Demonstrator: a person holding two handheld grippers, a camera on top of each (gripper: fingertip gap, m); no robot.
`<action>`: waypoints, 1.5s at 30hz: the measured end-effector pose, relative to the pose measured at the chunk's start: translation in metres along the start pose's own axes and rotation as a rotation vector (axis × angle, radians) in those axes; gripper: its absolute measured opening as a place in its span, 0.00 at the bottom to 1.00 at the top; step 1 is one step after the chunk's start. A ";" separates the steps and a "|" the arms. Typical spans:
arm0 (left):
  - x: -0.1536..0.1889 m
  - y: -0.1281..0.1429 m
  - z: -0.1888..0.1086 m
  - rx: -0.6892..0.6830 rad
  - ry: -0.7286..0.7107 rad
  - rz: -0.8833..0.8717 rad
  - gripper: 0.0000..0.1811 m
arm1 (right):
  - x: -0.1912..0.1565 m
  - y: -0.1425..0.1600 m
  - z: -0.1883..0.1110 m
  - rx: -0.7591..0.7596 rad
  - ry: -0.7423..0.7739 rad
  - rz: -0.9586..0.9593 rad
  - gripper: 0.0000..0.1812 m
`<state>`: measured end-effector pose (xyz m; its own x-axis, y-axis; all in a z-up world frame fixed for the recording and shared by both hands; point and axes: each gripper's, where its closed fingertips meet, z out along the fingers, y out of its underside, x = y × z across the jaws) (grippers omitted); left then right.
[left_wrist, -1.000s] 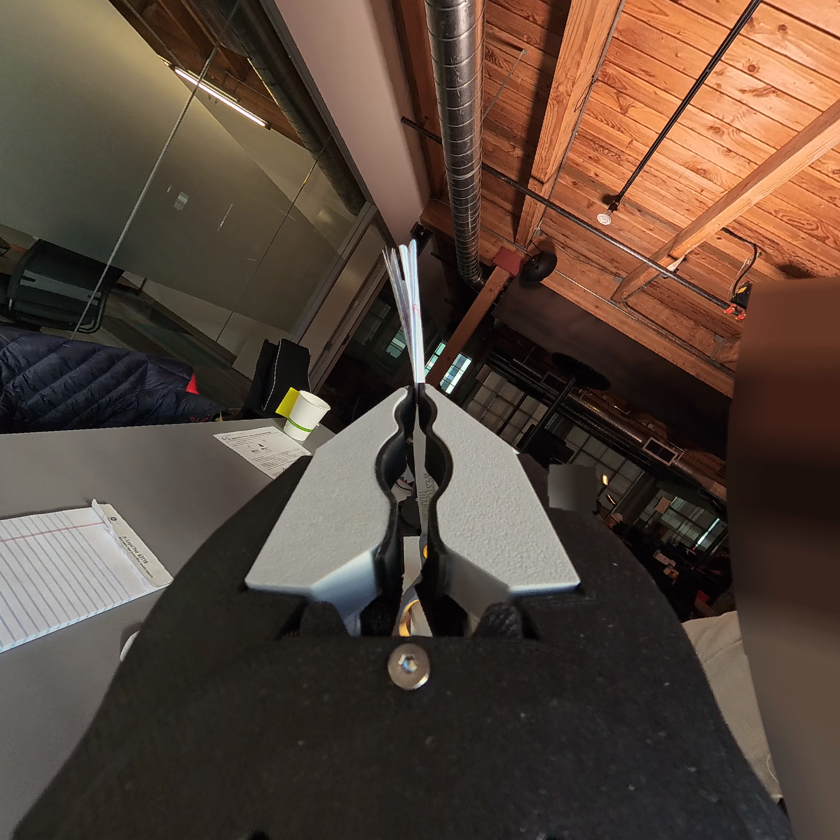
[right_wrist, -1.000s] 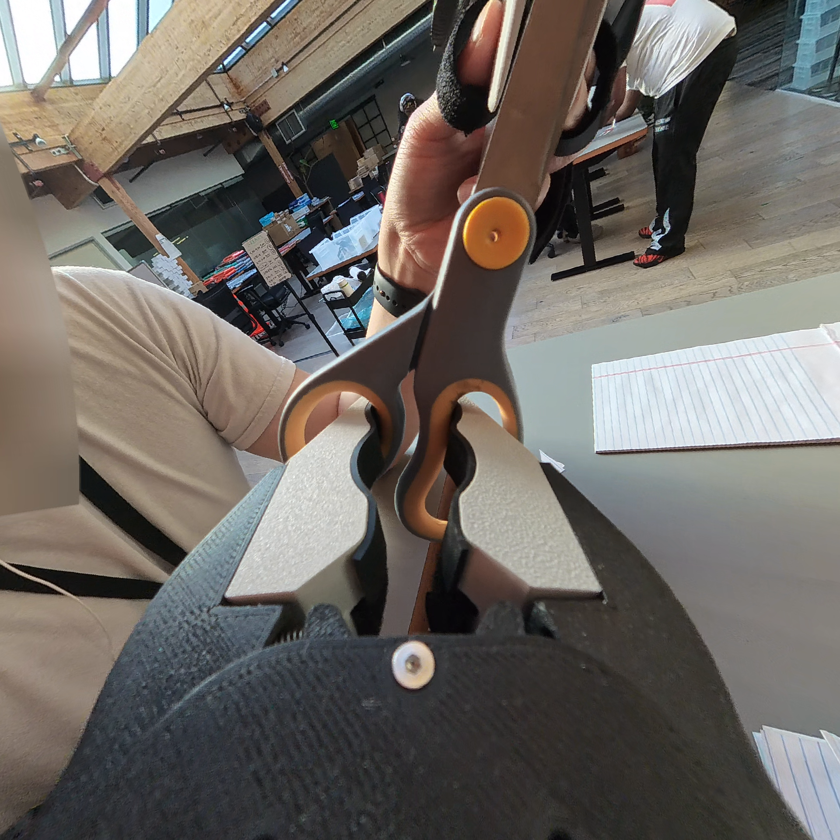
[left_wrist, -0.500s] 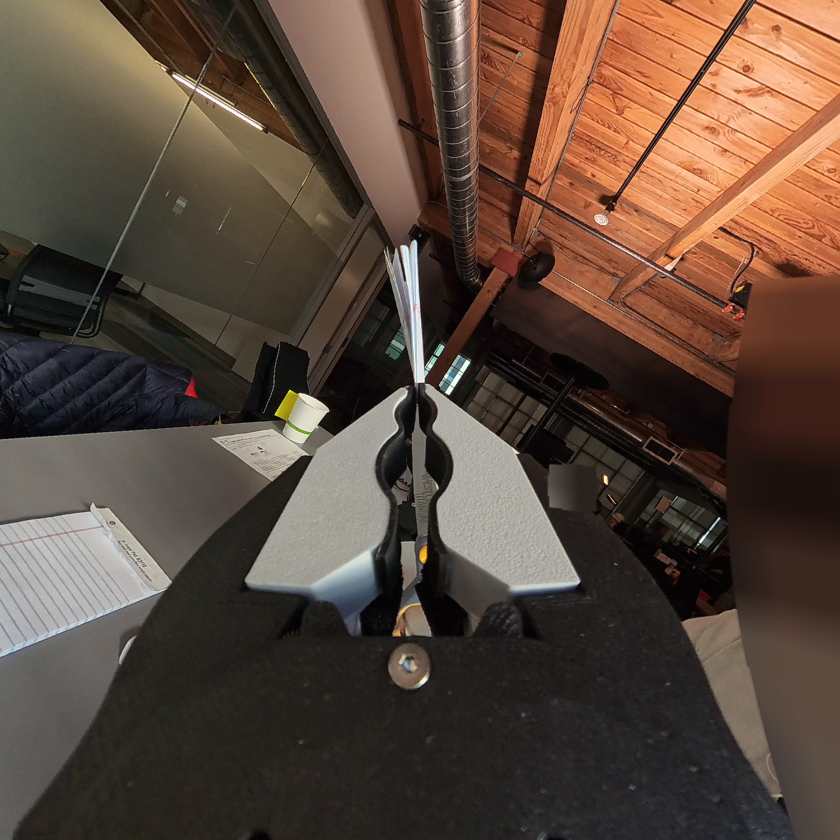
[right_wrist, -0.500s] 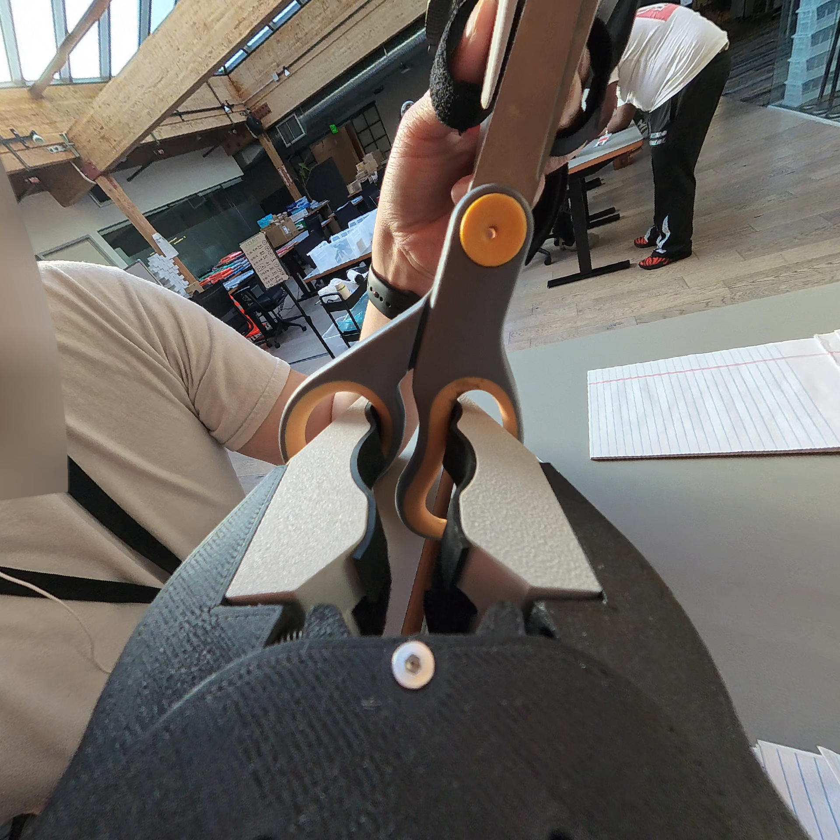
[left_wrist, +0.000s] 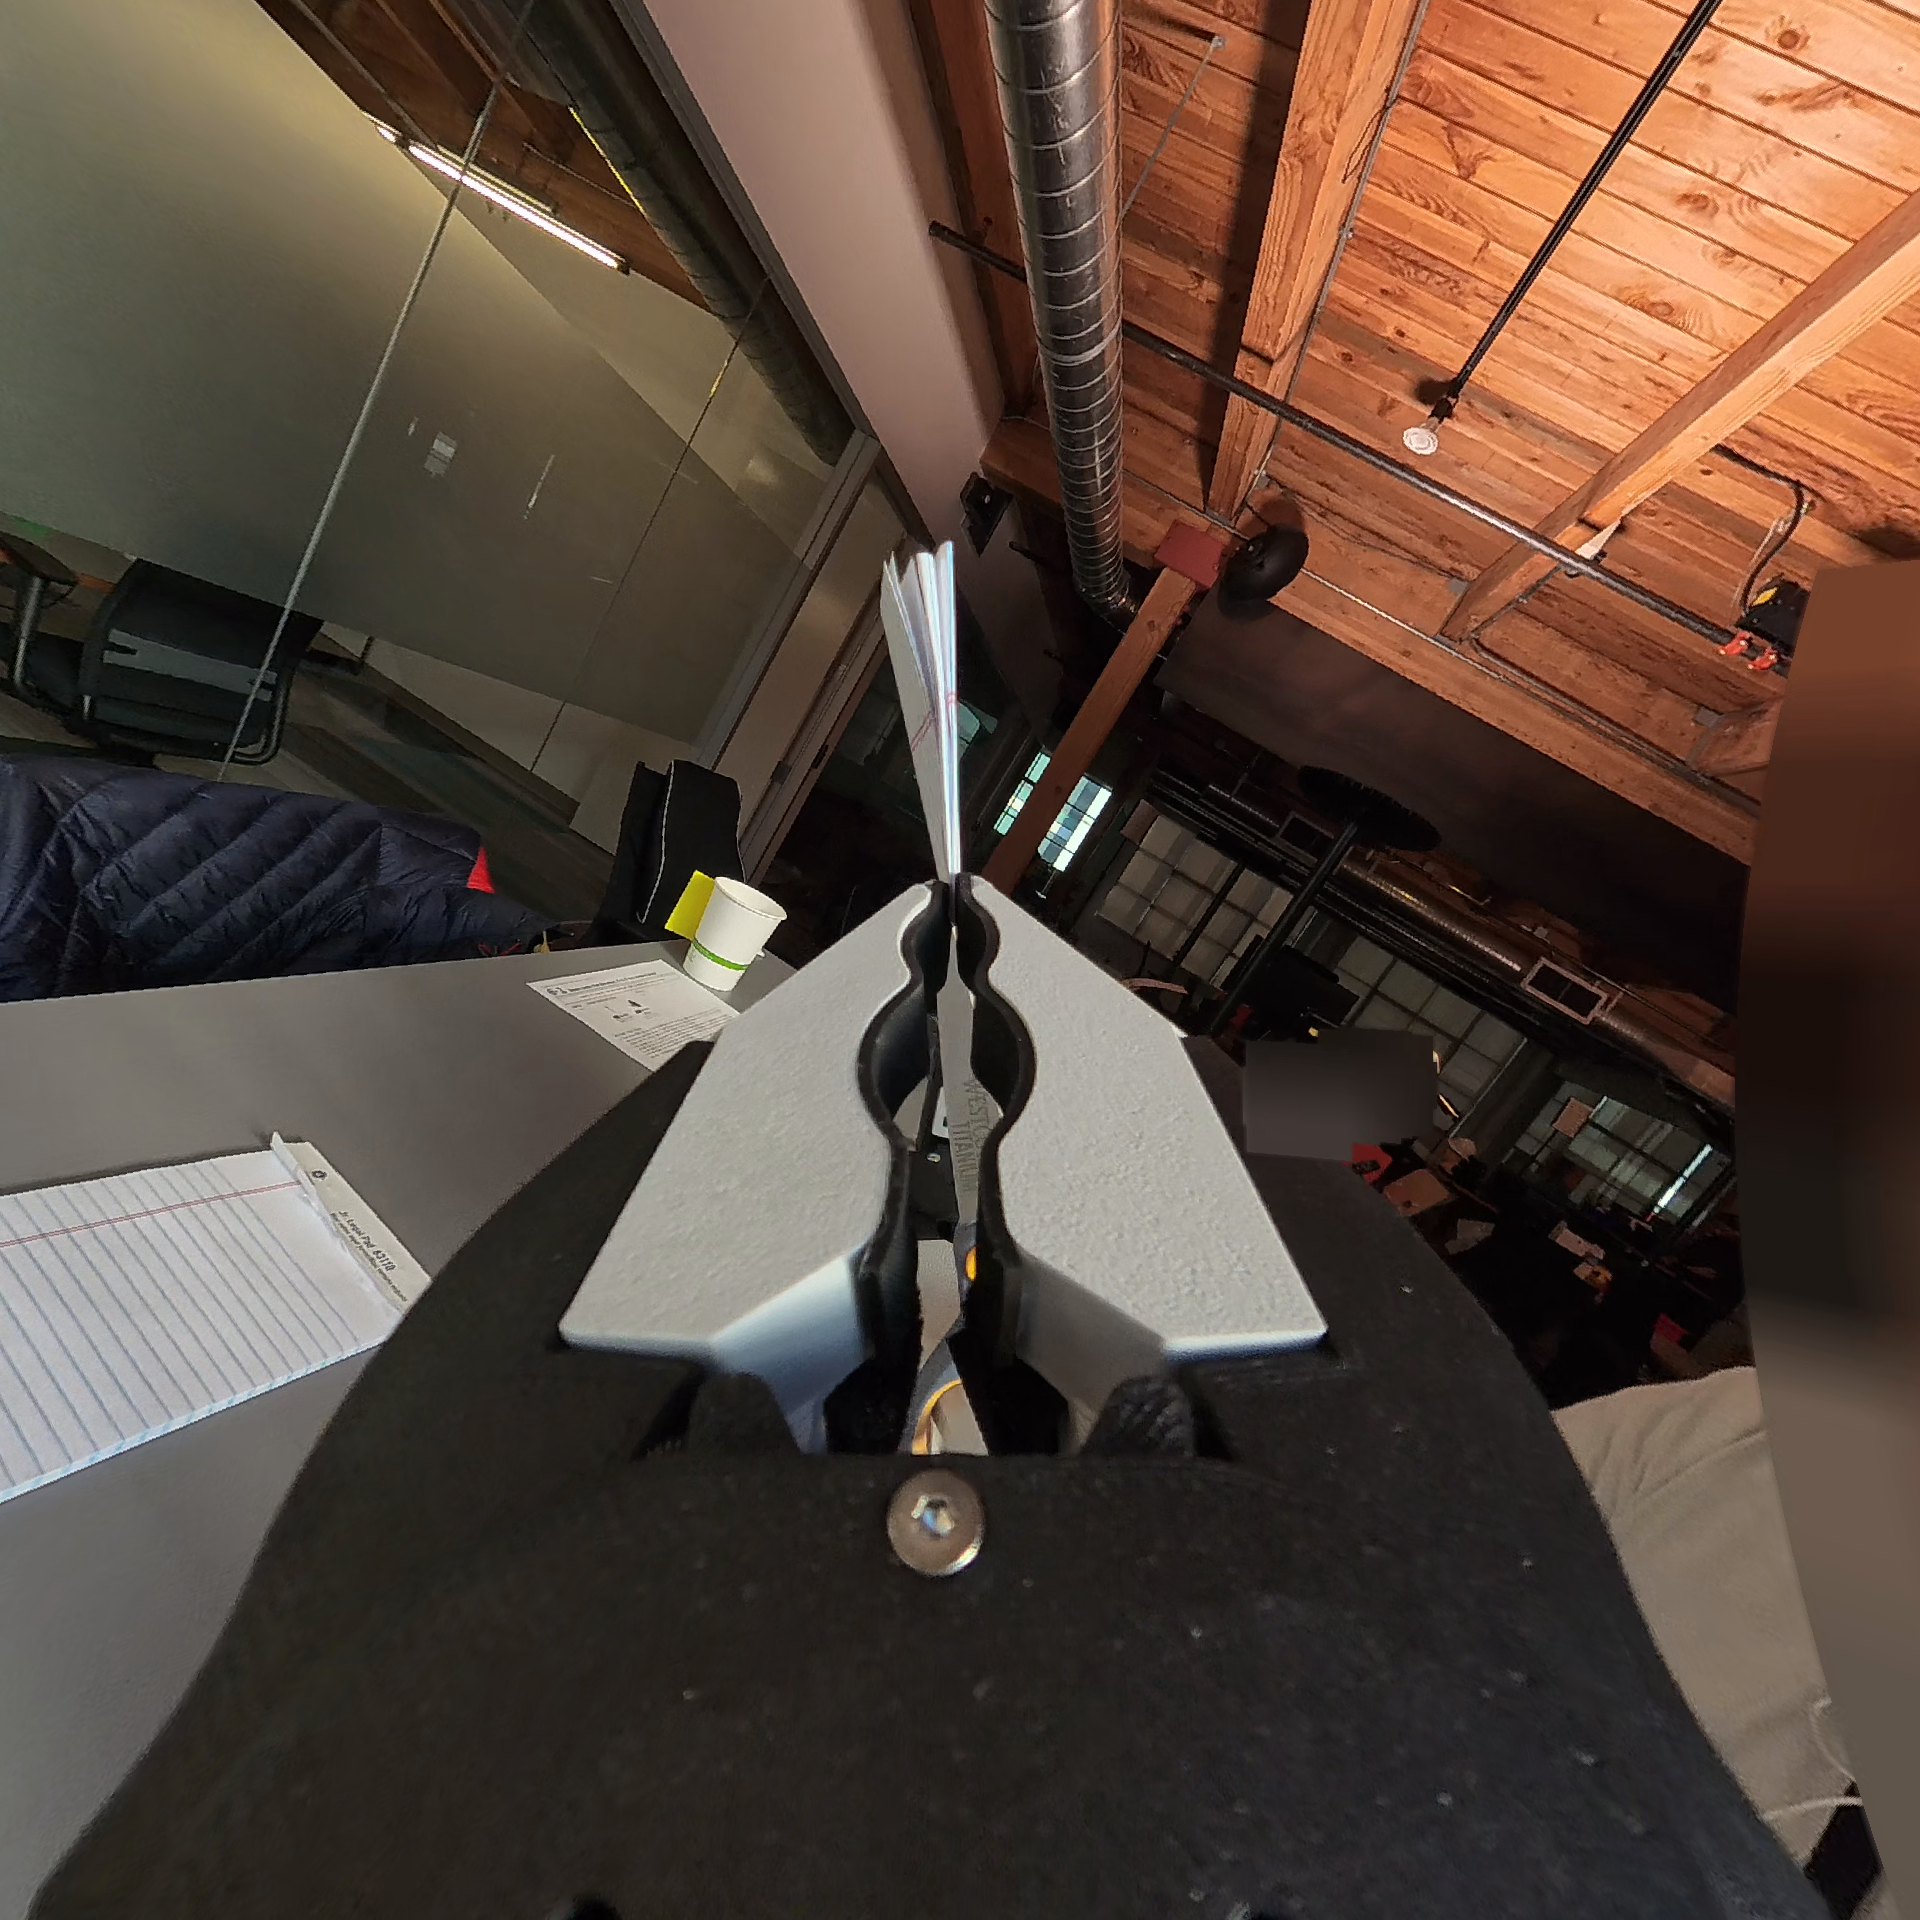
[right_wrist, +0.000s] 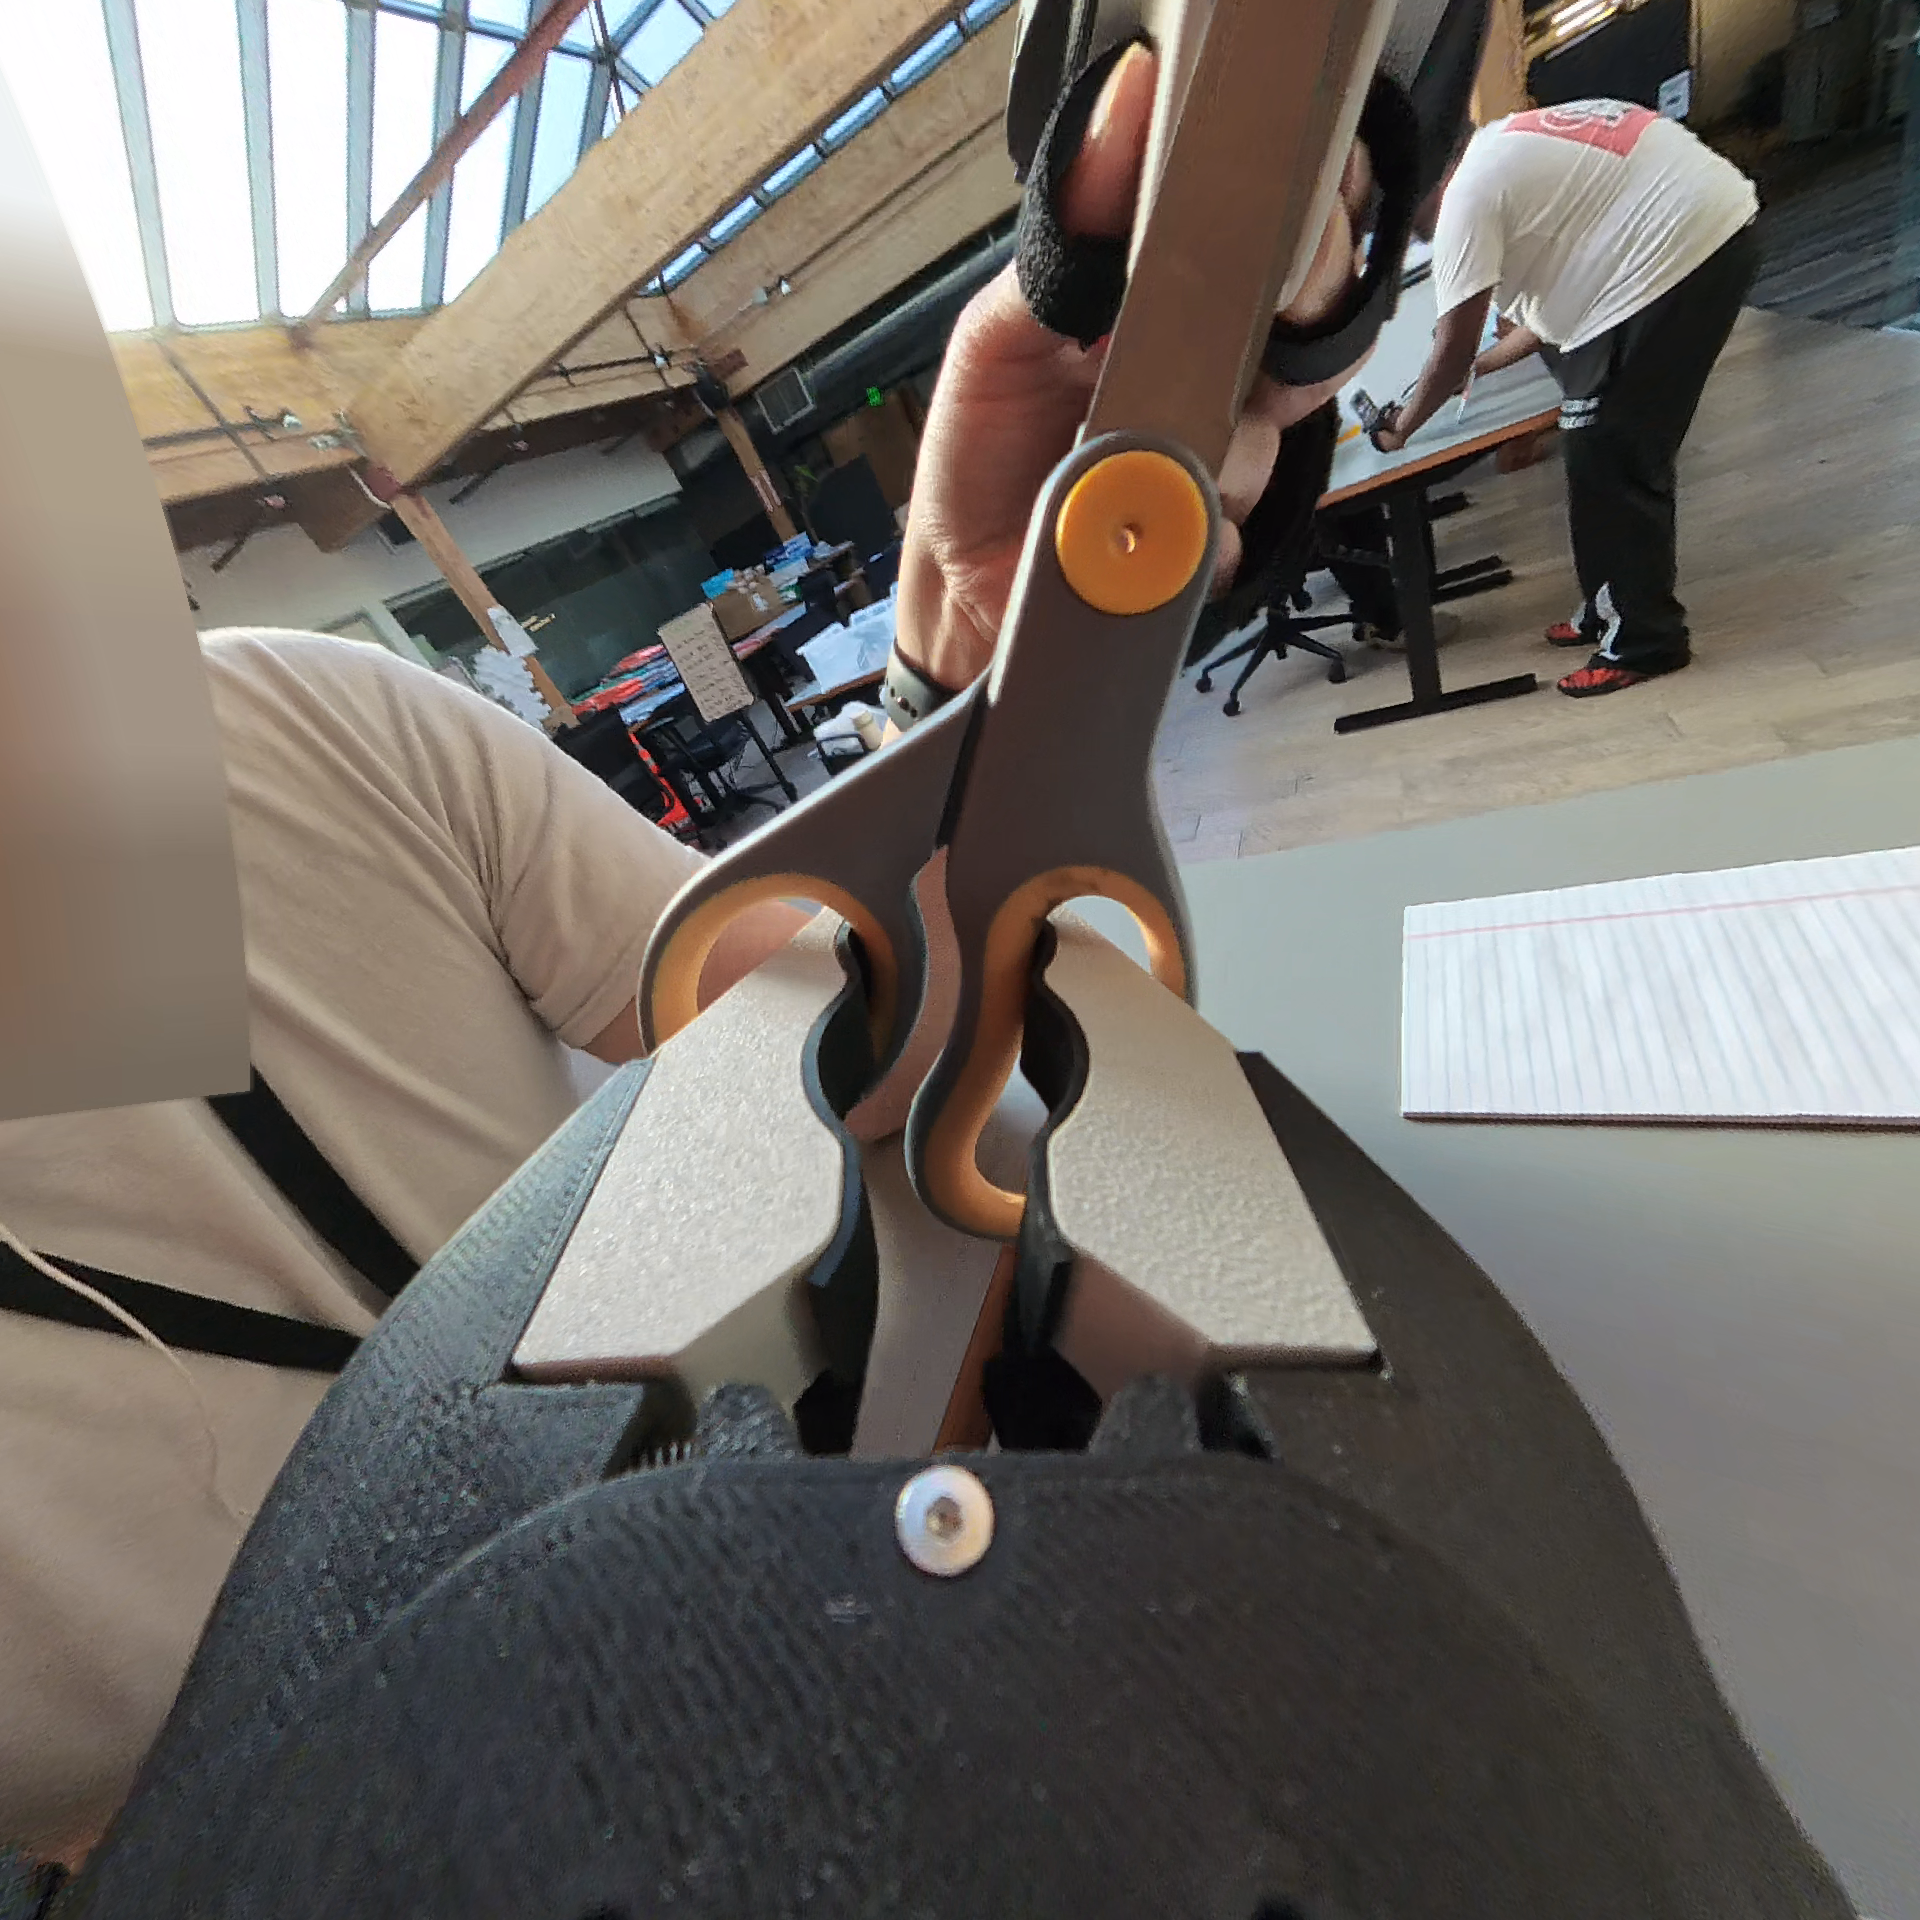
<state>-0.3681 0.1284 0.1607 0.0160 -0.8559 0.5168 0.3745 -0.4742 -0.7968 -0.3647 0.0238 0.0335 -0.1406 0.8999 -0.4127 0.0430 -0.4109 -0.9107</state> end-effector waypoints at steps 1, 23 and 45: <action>-0.003 0.001 0.000 -0.006 -0.015 0.007 0.00 | 0.001 0.001 0.001 0.007 -0.005 0.007 0.13; -0.004 -0.001 0.002 0.048 0.089 -0.162 0.00 | -0.011 -0.008 0.004 0.035 -0.006 -0.064 0.24; -0.005 -0.006 0.000 0.078 0.036 -0.102 0.00 | -0.013 -0.016 0.000 0.080 -0.039 -0.034 0.30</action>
<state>-0.3704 0.1356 0.1633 -0.0587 -0.8119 0.5808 0.4433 -0.5425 -0.7136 -0.3640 0.0186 0.0531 -0.1793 0.9077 -0.3793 -0.0413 -0.3922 -0.9190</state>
